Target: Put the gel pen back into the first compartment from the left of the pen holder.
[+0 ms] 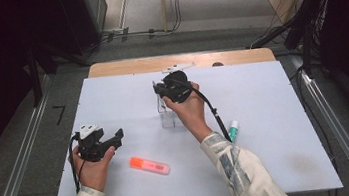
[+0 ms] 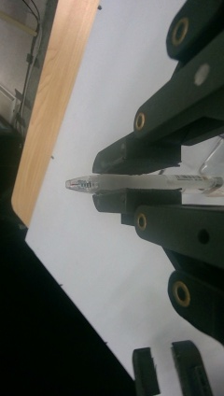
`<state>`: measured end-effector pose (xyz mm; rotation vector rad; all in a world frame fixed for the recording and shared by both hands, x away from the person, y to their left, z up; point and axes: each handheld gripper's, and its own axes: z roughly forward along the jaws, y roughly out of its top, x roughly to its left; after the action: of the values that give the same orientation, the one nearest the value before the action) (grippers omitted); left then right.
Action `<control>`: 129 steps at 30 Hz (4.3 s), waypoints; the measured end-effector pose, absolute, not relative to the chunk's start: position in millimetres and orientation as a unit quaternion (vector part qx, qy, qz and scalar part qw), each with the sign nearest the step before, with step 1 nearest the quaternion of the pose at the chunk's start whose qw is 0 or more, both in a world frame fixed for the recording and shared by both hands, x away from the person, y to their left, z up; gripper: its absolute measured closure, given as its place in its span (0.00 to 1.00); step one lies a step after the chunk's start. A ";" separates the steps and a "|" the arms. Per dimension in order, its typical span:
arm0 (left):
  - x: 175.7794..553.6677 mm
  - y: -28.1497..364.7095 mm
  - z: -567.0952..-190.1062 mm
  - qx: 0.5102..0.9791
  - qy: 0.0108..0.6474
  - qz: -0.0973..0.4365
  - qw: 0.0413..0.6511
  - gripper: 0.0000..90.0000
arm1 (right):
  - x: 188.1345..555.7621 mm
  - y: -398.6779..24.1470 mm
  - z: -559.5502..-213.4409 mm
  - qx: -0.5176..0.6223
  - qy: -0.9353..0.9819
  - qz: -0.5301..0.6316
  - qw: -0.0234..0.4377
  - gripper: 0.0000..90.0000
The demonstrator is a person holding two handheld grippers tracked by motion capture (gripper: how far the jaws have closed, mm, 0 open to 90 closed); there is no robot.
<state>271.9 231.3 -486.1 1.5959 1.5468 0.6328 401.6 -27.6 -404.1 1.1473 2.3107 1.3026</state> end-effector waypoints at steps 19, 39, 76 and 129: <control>272.1 230.7 -486.5 0.631 0.613 0.251 0.403 0.29 | 394.6 -33.2 -416.1 0.390 0.805 0.430 0.122 0.74; 272.1 229.8 -486.9 0.634 0.612 0.252 0.400 0.29 | 370.8 -47.0 -409.1 0.361 0.813 0.441 0.118 0.30; 273.9 233.0 -487.5 0.627 0.620 0.254 0.398 0.29 | 306.0 -69.0 -440.6 0.331 0.827 0.438 0.120 0.29; 274.5 235.0 -487.1 0.629 0.619 0.255 0.395 0.29 | 288.1 -30.1 -476.8 0.309 0.852 0.411 0.098 0.27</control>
<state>274.5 235.0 -487.1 1.5937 1.5698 0.6471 288.1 -30.1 -476.8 0.9128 2.5206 1.2175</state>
